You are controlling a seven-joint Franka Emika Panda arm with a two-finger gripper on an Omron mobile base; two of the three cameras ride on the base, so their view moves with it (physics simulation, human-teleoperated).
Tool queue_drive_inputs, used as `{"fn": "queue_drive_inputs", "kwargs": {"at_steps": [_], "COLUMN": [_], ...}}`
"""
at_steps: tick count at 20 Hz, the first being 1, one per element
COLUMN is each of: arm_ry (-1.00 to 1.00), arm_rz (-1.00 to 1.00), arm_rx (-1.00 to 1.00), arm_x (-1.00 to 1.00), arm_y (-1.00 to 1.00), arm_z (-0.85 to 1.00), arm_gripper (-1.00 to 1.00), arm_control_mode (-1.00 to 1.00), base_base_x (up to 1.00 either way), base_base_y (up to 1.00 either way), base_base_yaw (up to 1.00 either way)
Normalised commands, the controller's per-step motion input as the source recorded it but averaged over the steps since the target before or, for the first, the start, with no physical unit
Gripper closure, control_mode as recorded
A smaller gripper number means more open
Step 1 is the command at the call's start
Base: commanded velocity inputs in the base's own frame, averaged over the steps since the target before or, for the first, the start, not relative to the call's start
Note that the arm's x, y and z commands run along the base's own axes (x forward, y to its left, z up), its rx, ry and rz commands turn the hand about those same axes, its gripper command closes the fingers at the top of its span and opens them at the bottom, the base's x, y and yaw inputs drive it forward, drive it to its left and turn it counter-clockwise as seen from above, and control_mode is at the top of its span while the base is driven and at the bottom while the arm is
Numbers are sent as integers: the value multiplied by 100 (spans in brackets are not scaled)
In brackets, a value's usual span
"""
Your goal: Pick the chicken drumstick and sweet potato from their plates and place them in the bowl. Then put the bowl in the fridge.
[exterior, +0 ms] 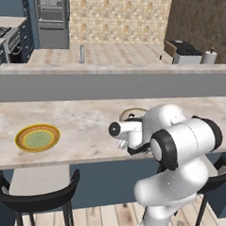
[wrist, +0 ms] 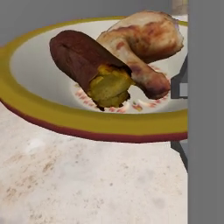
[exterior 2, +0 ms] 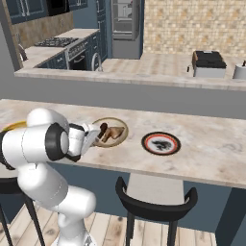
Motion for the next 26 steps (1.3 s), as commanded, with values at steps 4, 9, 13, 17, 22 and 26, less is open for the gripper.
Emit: {"fn": "queue_drive_inputs", "kwargs": {"at_steps": [4,9,13,17,22,26], "arm_ry": [7,9,15,14,12,2], "arm_rz": [5,5,6,8,8,11], "arm_rx": [-12,-9,-9,-5,0,0], "arm_x": [-24,-15,-5,-16,-25,-37], "arm_y": [5,0,0,0,0,0], "arm_z": [32,42,44,39,35,30], "arm_gripper": [100,100,100,100,100,100], "arm_control_mode": [-100,-100,-100,-100,-100,-100], "base_base_x": [0,0,0,0,0,0], "base_base_y": [0,0,0,0,0,0], "base_base_yaw": [0,0,0,0,0,0]}}
